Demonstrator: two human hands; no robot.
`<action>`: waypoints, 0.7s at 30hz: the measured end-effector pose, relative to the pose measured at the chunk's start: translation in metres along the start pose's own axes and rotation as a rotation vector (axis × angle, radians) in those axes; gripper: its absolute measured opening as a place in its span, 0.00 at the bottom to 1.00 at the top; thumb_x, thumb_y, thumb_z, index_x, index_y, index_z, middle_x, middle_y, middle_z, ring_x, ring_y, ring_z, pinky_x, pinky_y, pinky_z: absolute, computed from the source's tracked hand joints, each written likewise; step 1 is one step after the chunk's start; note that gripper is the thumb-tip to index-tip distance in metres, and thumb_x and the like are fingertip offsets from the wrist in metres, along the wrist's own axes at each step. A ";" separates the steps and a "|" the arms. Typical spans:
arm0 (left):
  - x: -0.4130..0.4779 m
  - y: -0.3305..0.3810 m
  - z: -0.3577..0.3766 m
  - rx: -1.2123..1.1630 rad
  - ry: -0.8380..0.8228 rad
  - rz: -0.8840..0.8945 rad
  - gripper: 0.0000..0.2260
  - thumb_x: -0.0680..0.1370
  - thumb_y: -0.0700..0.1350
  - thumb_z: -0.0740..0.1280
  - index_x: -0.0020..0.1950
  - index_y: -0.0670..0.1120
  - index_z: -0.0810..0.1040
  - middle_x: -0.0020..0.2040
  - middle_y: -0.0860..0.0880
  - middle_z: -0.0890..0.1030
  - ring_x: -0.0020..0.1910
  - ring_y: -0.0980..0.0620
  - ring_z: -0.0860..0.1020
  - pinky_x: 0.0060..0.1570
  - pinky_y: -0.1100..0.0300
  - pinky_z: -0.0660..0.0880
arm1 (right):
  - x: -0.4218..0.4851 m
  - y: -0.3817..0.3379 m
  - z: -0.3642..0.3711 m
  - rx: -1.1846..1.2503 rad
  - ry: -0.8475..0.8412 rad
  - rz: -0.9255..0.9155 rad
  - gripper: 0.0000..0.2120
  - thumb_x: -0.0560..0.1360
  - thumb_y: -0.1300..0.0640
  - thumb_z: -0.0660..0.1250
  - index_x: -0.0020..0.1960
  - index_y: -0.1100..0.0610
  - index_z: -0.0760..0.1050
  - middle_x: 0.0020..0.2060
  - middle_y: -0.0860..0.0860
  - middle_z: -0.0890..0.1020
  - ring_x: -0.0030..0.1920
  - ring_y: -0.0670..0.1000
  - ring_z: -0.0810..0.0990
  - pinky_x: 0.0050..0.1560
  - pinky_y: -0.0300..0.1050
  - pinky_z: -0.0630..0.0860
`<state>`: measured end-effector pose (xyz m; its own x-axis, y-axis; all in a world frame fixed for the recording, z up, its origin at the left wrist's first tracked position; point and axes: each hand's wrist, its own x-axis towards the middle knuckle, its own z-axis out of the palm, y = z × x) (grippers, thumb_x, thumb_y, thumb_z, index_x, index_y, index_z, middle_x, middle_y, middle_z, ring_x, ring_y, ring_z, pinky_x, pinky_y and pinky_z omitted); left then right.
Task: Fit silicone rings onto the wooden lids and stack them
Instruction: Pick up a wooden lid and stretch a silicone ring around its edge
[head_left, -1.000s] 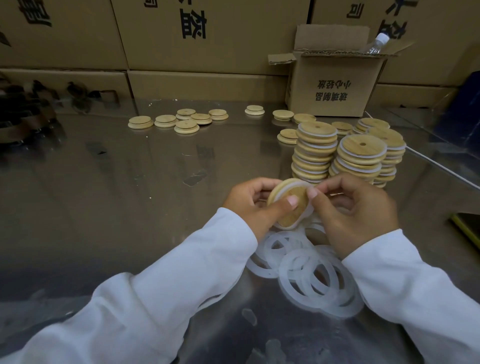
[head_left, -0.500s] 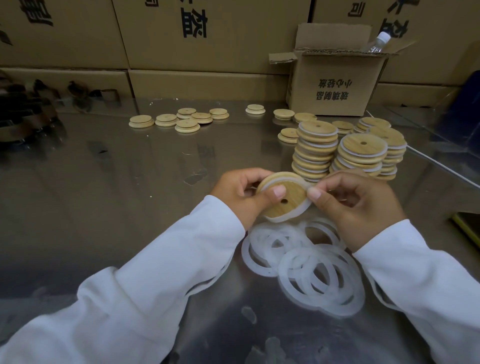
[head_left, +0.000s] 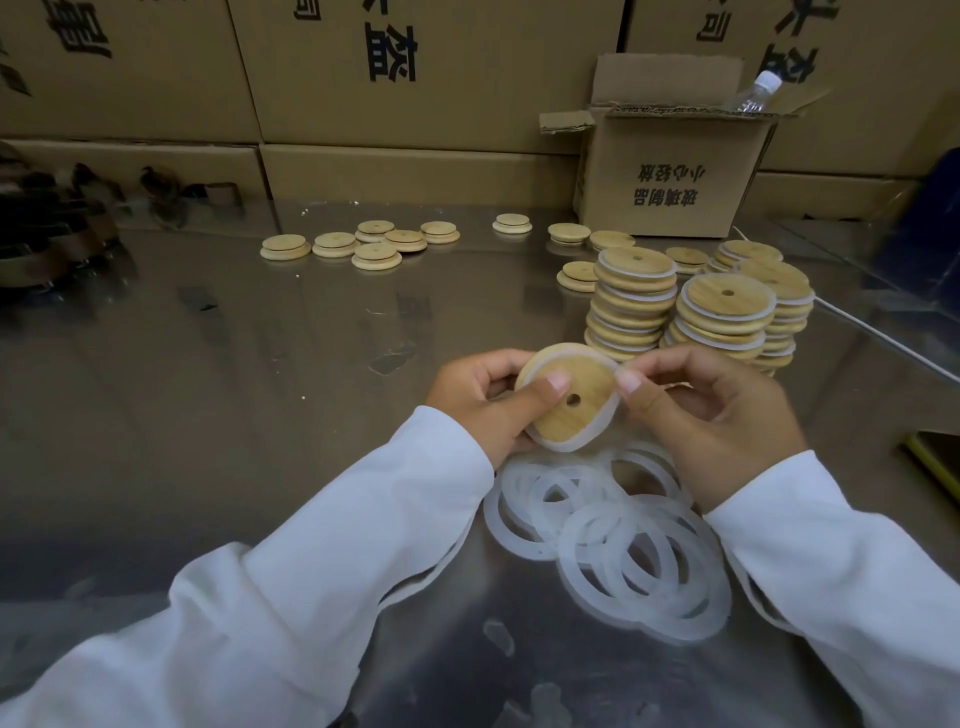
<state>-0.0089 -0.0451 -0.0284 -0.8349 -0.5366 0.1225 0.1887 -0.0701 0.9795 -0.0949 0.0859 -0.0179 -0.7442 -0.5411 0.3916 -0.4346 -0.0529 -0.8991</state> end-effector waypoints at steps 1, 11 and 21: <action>0.000 0.000 0.001 -0.013 0.020 -0.007 0.04 0.74 0.37 0.66 0.42 0.43 0.79 0.37 0.45 0.81 0.36 0.49 0.80 0.41 0.54 0.80 | -0.001 0.000 0.002 -0.002 0.002 0.002 0.02 0.69 0.57 0.70 0.39 0.51 0.78 0.35 0.49 0.81 0.34 0.46 0.79 0.38 0.35 0.77; -0.001 -0.002 0.005 -0.027 0.008 -0.074 0.06 0.73 0.33 0.67 0.45 0.43 0.78 0.43 0.41 0.81 0.45 0.41 0.80 0.50 0.46 0.79 | -0.002 0.006 0.005 -0.228 0.123 -0.042 0.08 0.69 0.57 0.70 0.34 0.46 0.76 0.33 0.43 0.81 0.36 0.42 0.79 0.39 0.34 0.74; 0.001 0.005 0.000 0.204 -0.016 0.086 0.07 0.73 0.34 0.68 0.43 0.46 0.77 0.41 0.46 0.81 0.37 0.52 0.79 0.39 0.62 0.78 | 0.006 0.004 0.000 -0.275 0.021 0.115 0.10 0.74 0.58 0.64 0.35 0.49 0.74 0.44 0.55 0.78 0.39 0.47 0.74 0.45 0.38 0.66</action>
<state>-0.0086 -0.0454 -0.0233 -0.8286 -0.5196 0.2083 0.1526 0.1483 0.9771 -0.1011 0.0827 -0.0196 -0.8052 -0.5132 0.2970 -0.4662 0.2384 -0.8519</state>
